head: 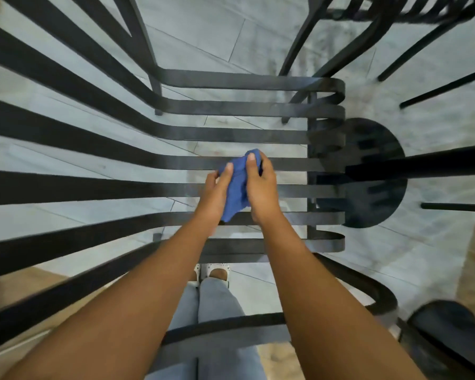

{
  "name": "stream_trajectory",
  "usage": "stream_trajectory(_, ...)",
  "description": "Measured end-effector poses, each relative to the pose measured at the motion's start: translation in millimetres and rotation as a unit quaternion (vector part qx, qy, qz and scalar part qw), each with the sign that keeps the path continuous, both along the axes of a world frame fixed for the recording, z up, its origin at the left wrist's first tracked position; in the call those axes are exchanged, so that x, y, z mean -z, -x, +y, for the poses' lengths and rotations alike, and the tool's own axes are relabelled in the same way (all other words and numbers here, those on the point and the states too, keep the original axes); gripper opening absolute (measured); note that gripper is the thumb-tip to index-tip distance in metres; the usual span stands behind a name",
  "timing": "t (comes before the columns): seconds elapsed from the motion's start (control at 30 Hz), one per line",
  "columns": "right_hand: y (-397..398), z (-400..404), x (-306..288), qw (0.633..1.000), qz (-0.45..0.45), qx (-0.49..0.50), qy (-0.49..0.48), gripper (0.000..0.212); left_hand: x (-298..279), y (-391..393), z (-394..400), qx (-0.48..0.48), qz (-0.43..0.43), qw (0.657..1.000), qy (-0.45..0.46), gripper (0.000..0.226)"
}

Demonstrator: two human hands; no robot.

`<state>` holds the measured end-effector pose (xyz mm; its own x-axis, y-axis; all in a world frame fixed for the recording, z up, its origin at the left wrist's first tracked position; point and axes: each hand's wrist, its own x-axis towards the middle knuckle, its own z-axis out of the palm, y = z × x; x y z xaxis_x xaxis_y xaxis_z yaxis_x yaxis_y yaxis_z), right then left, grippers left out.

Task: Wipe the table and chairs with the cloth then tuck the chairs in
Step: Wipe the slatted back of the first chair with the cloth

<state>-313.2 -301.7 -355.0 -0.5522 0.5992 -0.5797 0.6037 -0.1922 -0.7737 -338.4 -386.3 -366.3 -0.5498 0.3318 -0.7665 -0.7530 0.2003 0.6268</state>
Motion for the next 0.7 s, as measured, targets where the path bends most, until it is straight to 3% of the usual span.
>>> stream_trajectory(0.07, -4, -6, -14, 0.998, -0.007, -0.002, 0.061, 0.048, -14, -3, -5, -0.012, 0.012, 0.999, 0.04, 0.047)
stream_trajectory(0.2, -13, -26, -42, 0.983, -0.05, -0.173, -0.034, 0.078, -36, -5, -16, 0.004, -0.016, 1.0, 0.01, 0.038)
stream_trajectory(0.3, -16, -33, -53, 0.998, -0.018, -0.037, 0.038, 0.091, -66, 1, -22, 0.08, -0.058, 0.995, -0.028, 0.035)
stream_trajectory(0.37, -18, -31, -59, 0.996, -0.035, 0.04, 0.075, 0.067, -87, 9, -26, 0.133, -0.082, 0.986, -0.057, 0.048)
stream_trajectory(0.43, -19, -33, -69, 0.998, -0.041, 0.033, 0.04, 0.027, -104, 19, -30, 0.179, -0.099, 0.978, -0.053, 0.05)
stream_trajectory(0.47, -19, -37, -76, 0.999, -0.037, 0.012, -0.003, 0.02, -112, 24, -29, 0.214, -0.077, 0.974, -0.018, 0.046)
stream_trajectory(0.53, -15, -47, -89, 0.993, -0.037, -0.033, -0.106, 0.016, -129, 31, -24, 0.334, 0.043, 0.936, 0.107, 0.032)
stream_trajectory(0.6, -8, -58, -101, 0.981, -0.049, -0.051, -0.18, 0.01, -145, 33, -26, 0.424, 0.174, 0.864, 0.207, 0.032)
stream_trajectory(0.7, 4, -71, -112, 0.964, -0.086, -0.1, -0.229, 0.044, -164, 42, -42, 0.499, 0.288, 0.77, 0.273, 0.046)
